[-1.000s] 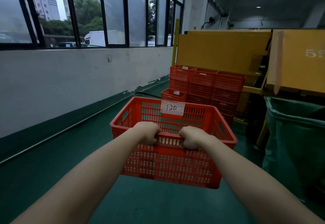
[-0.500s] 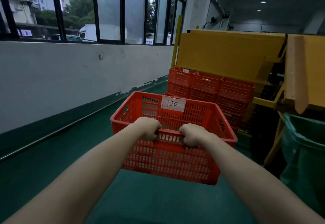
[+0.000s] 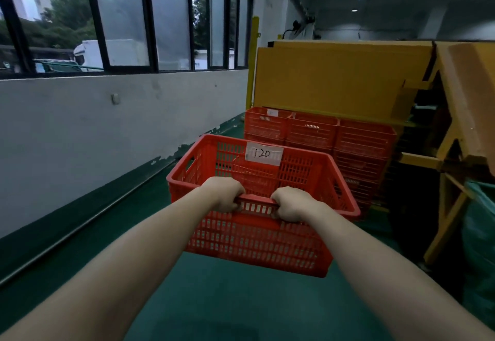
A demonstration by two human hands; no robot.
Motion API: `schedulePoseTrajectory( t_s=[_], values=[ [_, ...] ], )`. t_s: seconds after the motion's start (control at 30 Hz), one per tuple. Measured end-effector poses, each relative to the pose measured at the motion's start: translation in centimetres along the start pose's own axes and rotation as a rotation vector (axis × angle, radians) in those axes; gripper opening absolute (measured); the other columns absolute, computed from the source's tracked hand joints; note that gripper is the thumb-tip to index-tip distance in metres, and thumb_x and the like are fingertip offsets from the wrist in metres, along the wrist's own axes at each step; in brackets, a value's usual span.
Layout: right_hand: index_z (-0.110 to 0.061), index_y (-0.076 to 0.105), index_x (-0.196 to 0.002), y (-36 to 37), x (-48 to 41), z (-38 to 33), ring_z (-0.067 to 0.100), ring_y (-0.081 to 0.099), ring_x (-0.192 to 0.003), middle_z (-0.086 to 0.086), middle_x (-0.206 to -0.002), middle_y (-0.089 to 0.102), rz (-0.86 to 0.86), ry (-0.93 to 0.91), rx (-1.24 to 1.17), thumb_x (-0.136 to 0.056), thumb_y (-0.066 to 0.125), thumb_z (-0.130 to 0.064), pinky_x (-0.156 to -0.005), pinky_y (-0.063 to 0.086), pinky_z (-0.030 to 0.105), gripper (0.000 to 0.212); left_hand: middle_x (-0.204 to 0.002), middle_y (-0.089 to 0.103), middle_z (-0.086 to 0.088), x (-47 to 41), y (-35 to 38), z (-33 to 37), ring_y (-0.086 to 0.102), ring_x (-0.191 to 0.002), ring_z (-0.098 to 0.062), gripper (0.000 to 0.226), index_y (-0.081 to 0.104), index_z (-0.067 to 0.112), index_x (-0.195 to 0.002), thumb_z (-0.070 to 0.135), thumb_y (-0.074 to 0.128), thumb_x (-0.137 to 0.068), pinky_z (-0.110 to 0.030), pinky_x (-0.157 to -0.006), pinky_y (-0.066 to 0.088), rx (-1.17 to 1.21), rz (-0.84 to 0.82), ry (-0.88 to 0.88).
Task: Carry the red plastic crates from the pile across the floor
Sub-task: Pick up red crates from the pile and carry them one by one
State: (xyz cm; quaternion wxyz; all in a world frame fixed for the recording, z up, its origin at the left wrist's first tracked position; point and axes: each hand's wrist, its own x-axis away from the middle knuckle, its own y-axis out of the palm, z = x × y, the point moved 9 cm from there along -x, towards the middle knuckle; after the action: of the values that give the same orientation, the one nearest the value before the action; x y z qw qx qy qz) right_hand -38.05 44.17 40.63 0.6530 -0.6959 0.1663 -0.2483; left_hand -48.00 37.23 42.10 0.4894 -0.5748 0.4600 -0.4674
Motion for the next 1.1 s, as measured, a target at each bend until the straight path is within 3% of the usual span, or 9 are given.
schedulePoseTrajectory(
  t_s=[0.17,0.33,0.47,0.87,1.1],
  values=[
    [-0.019,0.065,-0.093,-0.4,-10.1,0.3,0.024,0.062,-0.091,0.001,-0.097,0.066,-0.009,-0.001,0.029,-0.086,0.064,-0.023,-0.078,0.055,0.04,0.008,-0.099,0.065,0.004,-7.2,1.3,-7.4,0.062,-0.094,-0.021,0.014,0.063,0.027,-0.099,0.034,0.058,-0.088,-0.036,-0.079,0.054,0.014,0.016,-0.004],
    [-0.018,0.063,-0.094,-1.1,-21.7,1.1,0.024,0.062,-0.094,0.001,-0.099,0.064,-0.015,-0.02,0.028,-0.087,0.061,-0.02,-0.074,0.052,0.035,0.008,-0.103,0.065,0.004,-15.8,2.1,-15.1,0.061,-0.097,-0.022,0.016,0.063,0.025,-0.101,0.034,0.058,-0.088,-0.031,-0.071,0.046,-0.004,0.011,-0.008],
    [-0.019,0.066,-0.096,-2.3,-31.0,3.7,0.022,0.062,-0.091,0.0,-0.098,0.066,-0.037,0.007,-0.016,-0.086,0.063,-0.021,-0.077,0.054,0.036,0.011,-0.101,0.065,0.005,-23.8,1.6,-20.4,0.062,-0.096,-0.02,0.018,0.064,0.025,-0.104,0.034,0.059,-0.089,-0.031,-0.073,0.047,0.005,-0.027,-0.005],
    [-0.02,0.064,-0.093,-5.1,-51.4,12.7,0.022,0.062,-0.09,-0.002,-0.092,0.063,-0.044,0.084,0.0,-0.086,0.065,-0.023,-0.074,0.053,0.034,0.007,-0.099,0.065,0.004,-45.2,0.6,-30.1,0.061,-0.095,-0.021,0.015,0.063,0.026,-0.1,0.035,0.059,-0.089,-0.033,-0.076,0.05,0.017,0.006,0.076],
    [-0.02,0.066,-0.098,-3.9,-64.2,18.1,0.023,0.062,-0.095,0.0,-0.101,0.065,-0.073,0.156,-0.019,-0.085,0.066,-0.024,-0.078,0.054,0.036,0.013,-0.105,0.065,0.003,-58.8,3.2,-36.0,0.061,-0.099,-0.021,0.017,0.063,0.027,-0.104,0.036,0.058,-0.089,-0.034,-0.081,0.052,0.009,-0.015,0.148]
  ],
)
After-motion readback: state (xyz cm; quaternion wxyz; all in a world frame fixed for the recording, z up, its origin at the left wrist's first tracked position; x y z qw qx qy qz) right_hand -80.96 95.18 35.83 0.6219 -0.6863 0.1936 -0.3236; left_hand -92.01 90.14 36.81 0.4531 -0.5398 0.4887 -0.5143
